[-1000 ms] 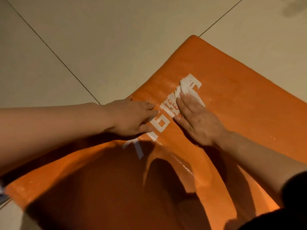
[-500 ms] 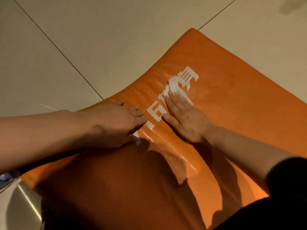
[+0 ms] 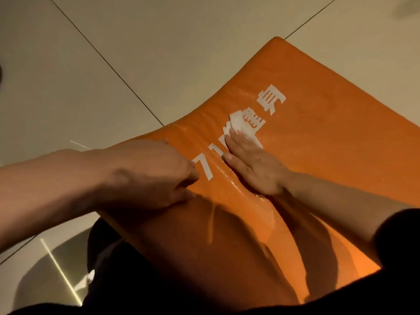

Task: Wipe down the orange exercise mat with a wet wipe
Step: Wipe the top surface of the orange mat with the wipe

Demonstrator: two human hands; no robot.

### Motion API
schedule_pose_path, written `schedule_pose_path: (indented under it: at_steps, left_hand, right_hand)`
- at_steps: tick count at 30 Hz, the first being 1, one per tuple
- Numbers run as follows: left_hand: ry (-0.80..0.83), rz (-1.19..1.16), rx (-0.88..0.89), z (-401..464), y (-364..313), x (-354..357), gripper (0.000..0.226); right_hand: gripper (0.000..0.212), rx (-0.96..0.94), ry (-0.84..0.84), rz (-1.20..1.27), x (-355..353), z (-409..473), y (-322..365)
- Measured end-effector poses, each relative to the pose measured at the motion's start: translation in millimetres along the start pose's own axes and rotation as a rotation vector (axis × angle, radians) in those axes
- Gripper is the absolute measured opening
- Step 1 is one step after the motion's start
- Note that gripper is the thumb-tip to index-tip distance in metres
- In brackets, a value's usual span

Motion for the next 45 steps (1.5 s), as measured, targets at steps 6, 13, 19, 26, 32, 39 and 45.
schedule_pose_path:
  at_steps: [6,13,19,26,32,39,45]
  left_hand:
    - [-0.029,-0.06,-0.017,-16,-16,12,0.054]
    - [-0.056,-0.134,-0.086,-39,-21,37,0.053]
    - [-0.172,-0.131,-0.132,-45,-30,46,0.052]
    - [-0.408,-0.254,-0.146,-82,-29,67,0.091]
    - [-0.51,-0.306,-0.16,-90,-31,73,0.085]
    - [-0.642,-0.339,-0.123,-102,-34,83,0.069]
    - [-0.741,-0.34,-0.16,-105,-36,88,0.064]
  right_hand:
    - [0.065,0.06,-0.038,-0.018,-17,47,8]
    - [0.071,-0.026,-0.019,0.25,19,-36,29]
    - [0.063,-0.023,0.044,0.116,2,12,34]
    - [0.065,-0.088,-0.013,0.261,29,-44,58]
    - [0.075,-0.091,0.059,0.324,22,-40,66]
    - [0.072,-0.113,0.018,0.385,31,-62,75]
    - [0.071,-0.145,0.076,0.392,27,-62,91]
Point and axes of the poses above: each hand's wrist, its own z-axis towards the middle knuckle, its own x-axis out of the palm, y = z × x, the point moved 2 cm from there along z, towards the middle knuckle, and after that the axes turned 4 degrees about x, right-handed, at the moved point
